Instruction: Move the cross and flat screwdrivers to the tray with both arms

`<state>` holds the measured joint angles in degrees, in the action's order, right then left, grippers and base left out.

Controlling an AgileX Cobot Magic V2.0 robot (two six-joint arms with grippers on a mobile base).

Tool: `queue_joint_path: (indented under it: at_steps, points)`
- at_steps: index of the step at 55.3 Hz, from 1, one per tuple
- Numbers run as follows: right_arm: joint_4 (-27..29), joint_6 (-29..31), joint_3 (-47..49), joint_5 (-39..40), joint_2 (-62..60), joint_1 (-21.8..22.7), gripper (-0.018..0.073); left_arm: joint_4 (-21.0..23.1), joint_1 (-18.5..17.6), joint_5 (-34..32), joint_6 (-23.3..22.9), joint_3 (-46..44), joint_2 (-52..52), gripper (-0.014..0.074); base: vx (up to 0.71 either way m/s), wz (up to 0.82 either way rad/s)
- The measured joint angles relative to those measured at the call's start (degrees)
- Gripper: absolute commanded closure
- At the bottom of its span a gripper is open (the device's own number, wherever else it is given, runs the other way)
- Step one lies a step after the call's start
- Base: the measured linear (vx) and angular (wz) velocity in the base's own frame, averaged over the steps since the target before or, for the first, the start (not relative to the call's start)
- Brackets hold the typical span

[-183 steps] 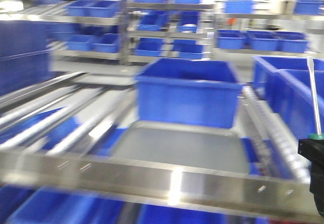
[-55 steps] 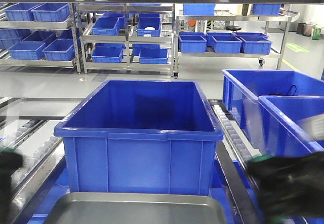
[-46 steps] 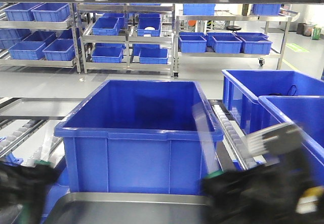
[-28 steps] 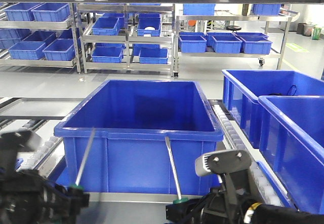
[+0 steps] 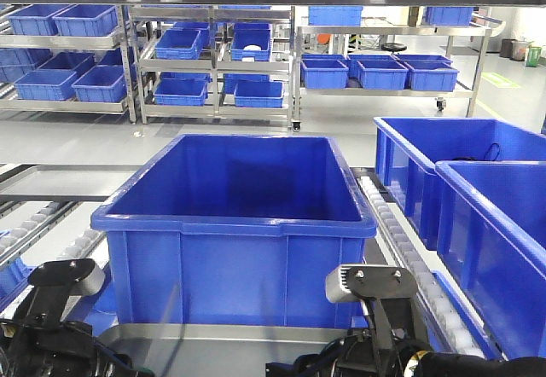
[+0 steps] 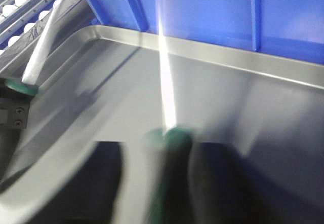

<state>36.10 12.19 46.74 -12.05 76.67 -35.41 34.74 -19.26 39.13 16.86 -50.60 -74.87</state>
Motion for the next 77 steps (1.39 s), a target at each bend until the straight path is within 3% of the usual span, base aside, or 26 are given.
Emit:
queue_joint_path:
  at_steps: [12,24,34,60,67,77]
  points:
    - [0.00,0.23,0.00,3.05,-2.60,0.00,-0.0001,-0.14,0.00,-4.12,0.18,0.00,2.18,0.0052,0.00,0.00]
    - [0.20,4.71,0.00,9.92,-9.36,0.00,0.0001,-0.16,0.00,-12.60,0.28,0.00,11.76,0.0052,0.00,0.00]
    - [0.42,5.70,0.00,10.68,-12.50,0.00,0.0001,0.04,0.00,-19.79,0.42,0.00,19.61,0.0052,0.00,0.00]
    - [0.44,5.84,0.00,10.68,-12.62,0.00,0.0001,-0.04,0.00,-20.79,0.42,0.00,22.40,0.0072,0.00,0.00]
    - [0.44,5.84,0.00,10.68,-12.64,0.00,0.0001,-6.12,0.00,-22.79,-0.91,1.93,24.03,0.0189,0.00,0.00]
    - [0.44,5.84,0.00,10.68,-12.64,0.00,0.0001,-24.42,1.17,-33.11,-12.58,14.92,30.68,0.0465,0.00,0.00]
